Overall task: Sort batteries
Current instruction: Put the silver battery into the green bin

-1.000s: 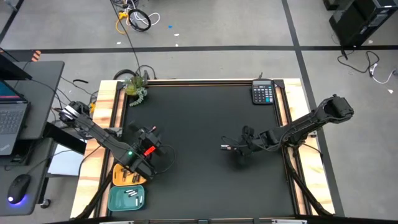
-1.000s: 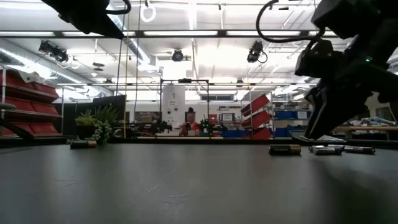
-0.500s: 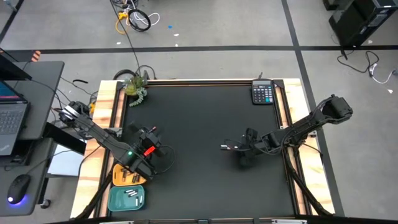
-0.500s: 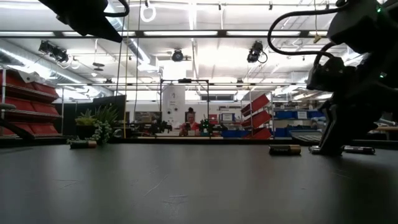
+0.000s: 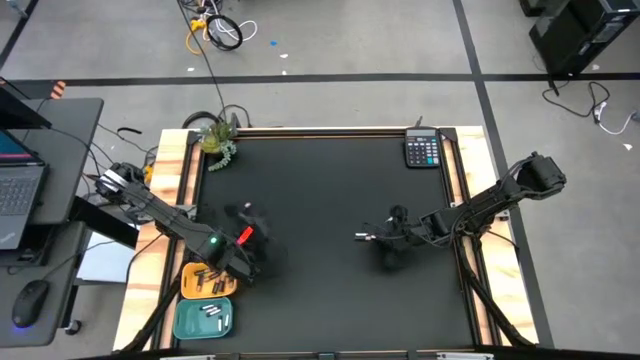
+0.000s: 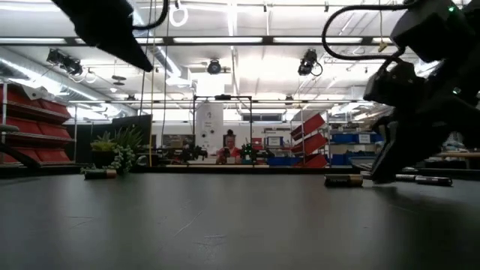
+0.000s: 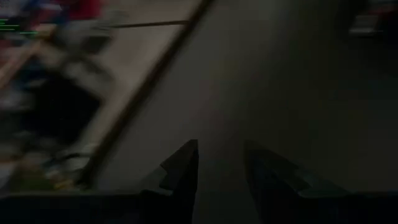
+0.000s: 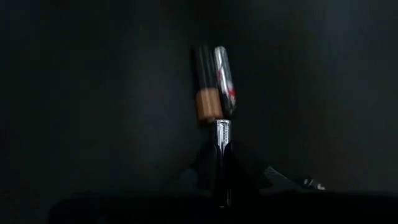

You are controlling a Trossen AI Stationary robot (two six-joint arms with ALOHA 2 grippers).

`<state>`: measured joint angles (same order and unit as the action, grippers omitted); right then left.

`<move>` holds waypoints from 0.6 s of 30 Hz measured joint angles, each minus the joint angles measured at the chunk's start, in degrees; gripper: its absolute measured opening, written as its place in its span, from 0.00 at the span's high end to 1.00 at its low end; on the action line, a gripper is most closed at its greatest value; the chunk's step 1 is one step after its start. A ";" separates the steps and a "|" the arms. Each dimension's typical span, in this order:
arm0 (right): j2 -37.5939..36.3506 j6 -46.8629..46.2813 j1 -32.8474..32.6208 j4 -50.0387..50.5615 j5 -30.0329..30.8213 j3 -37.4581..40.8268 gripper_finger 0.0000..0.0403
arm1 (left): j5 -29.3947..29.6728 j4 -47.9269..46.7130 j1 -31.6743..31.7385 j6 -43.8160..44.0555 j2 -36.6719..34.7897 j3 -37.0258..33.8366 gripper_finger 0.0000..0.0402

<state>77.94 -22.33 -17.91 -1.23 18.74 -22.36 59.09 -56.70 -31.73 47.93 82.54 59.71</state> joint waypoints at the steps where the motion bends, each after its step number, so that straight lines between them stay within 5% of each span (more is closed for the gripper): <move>1: -0.01 0.32 0.09 0.13 0.04 -0.52 0.94 | -2.09 4.52 0.45 -4.31 0.00 -0.07 0.67; 8: -0.08 4.88 0.11 0.21 1.03 -4.24 0.94 | -13.30 35.04 4.43 -31.71 0.00 -5.25 0.72; 13: -0.10 8.73 -1.46 -1.38 3.72 -7.49 0.94 | -18.80 52.68 9.49 -38.25 0.00 -10.59 0.72; 18: -0.17 15.00 -3.66 -19.13 6.10 -7.01 0.94 | -22.60 74.31 12.89 -42.12 0.58 -18.06 0.69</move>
<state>77.78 -7.33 -21.57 -20.36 24.84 -29.37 36.49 17.60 -18.84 5.81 83.13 41.65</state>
